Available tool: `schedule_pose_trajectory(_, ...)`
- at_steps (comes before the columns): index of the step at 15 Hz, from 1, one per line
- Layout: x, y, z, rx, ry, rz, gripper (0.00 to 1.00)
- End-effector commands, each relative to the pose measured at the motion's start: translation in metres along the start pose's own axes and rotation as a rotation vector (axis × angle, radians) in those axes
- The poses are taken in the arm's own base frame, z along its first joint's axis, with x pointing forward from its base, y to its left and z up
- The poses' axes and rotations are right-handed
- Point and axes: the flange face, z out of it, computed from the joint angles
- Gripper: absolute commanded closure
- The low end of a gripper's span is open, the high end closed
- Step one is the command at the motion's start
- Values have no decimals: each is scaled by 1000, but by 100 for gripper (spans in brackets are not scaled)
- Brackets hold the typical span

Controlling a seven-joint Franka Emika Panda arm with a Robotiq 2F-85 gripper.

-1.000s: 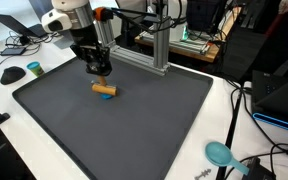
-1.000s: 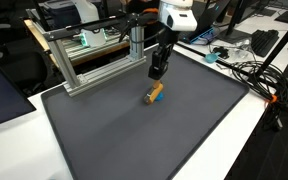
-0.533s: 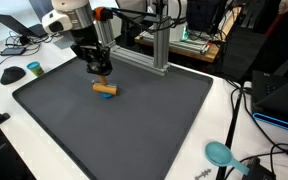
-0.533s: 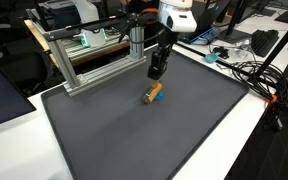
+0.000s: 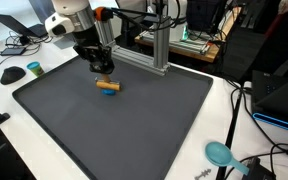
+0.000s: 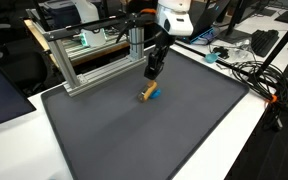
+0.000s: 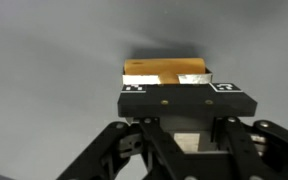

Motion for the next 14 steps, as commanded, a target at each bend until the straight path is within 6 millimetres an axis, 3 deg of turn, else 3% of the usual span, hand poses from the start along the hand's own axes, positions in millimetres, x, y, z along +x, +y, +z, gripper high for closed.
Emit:
schedule_pose_trajectory(1, -3, -1, 62, 40, -110, -26, 78)
schedule_pose_trajectory(5, -6, 3, 42, 35, -114, -23, 78)
schedule_pose_trajectory(14, -14, 0, -60, 21, 69, 81, 78)
